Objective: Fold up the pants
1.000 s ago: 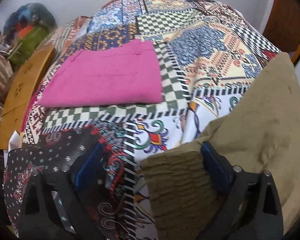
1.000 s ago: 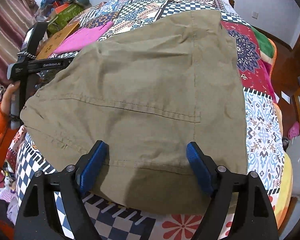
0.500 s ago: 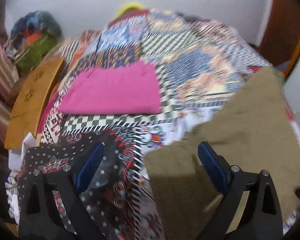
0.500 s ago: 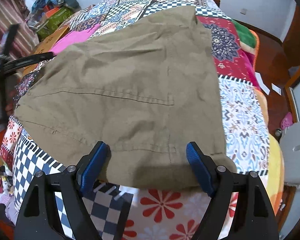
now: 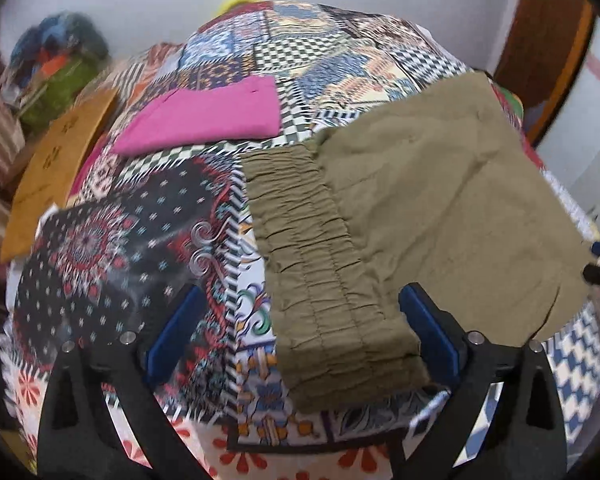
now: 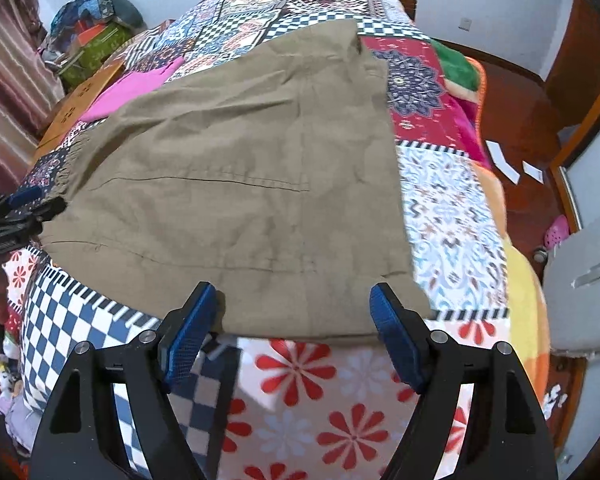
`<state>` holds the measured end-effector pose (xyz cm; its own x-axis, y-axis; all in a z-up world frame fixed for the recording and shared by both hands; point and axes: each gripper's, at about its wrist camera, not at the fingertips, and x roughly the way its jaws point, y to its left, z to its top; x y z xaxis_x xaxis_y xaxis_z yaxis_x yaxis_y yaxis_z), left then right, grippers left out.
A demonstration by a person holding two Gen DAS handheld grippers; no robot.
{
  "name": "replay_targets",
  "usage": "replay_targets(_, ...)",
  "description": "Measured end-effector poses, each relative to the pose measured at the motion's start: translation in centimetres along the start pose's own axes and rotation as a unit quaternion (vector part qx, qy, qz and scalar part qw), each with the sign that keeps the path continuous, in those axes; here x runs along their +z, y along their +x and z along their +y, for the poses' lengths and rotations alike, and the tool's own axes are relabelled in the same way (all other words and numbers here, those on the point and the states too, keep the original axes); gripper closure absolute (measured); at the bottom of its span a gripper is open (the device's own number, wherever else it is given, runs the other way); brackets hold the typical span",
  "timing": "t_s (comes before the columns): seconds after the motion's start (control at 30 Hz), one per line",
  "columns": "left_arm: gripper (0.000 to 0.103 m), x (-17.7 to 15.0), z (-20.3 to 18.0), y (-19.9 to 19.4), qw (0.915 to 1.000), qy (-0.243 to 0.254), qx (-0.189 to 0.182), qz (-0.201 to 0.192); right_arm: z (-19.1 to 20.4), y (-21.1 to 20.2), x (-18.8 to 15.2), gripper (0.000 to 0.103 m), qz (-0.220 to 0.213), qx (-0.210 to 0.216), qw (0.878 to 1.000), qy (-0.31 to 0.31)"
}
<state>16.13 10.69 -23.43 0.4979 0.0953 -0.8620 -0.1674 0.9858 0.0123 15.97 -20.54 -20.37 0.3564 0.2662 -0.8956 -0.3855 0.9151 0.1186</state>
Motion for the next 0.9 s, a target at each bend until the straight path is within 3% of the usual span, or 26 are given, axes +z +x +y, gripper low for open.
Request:
replay_targets(0.23,0.003,0.3,0.9,-5.1,0.9983,-0.024,0.026,-0.046,-0.5,-2.6,0.0,0.028,-0.034,-0.013,0.999,-0.003)
replay_targets(0.37,0.003,-0.2,1.2,-7.1,0.9966,-0.057,-0.023,-0.055,0.6,-4.0,0.9,0.028,-0.063,-0.007,0.998,-0.016)
replay_targets(0.47,0.003,-1.1,1.3,-7.3,0.9919,-0.098,-0.069,-0.044,1.8,-4.4,1.4,0.028,-0.080,-0.008,0.996,-0.032)
replay_targets(0.6,0.003,-2.5,0.7,-6.0,0.9862,-0.135,-0.094,-0.015,3.7,-4.4,2.0,0.028,-0.097,0.002,0.994,-0.053)
replay_targets(0.83,0.003,-4.2,0.2,-2.8,0.9639,-0.204,-0.166,0.044,6.1,-2.7,2.8,0.028,-0.095,0.021,0.992,-0.077)
replay_targets(0.9,0.003,-4.3,0.2,-1.9,0.9532,-0.227,-0.192,0.056,6.6,-1.8,2.9,0.028,-0.086,0.020,0.992,-0.086)
